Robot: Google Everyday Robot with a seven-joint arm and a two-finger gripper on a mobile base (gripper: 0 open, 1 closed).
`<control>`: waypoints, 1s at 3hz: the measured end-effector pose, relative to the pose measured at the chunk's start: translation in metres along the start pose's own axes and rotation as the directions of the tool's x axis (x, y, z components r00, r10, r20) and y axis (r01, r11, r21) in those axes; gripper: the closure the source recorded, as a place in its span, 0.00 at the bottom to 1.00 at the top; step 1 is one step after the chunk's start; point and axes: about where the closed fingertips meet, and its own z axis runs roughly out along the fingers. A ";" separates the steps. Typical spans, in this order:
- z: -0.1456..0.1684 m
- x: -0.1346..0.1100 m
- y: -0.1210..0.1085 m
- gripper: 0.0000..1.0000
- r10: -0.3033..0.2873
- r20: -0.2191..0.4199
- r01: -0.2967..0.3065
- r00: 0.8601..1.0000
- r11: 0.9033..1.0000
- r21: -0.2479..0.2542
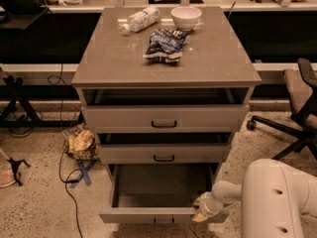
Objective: Open bottom drawer
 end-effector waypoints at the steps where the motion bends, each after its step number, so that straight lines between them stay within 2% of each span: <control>1: -0.004 0.016 0.027 1.00 0.033 0.043 -0.035 0.999 0.999 0.040; 2: -0.005 0.016 0.036 1.00 0.040 0.058 -0.043 0.998 0.998 0.051; 3: -0.007 0.015 0.036 1.00 0.040 0.058 -0.043 0.998 0.998 0.051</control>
Offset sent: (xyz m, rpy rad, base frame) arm -0.2445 -0.1018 -0.0545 0.3314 -0.2565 -0.3494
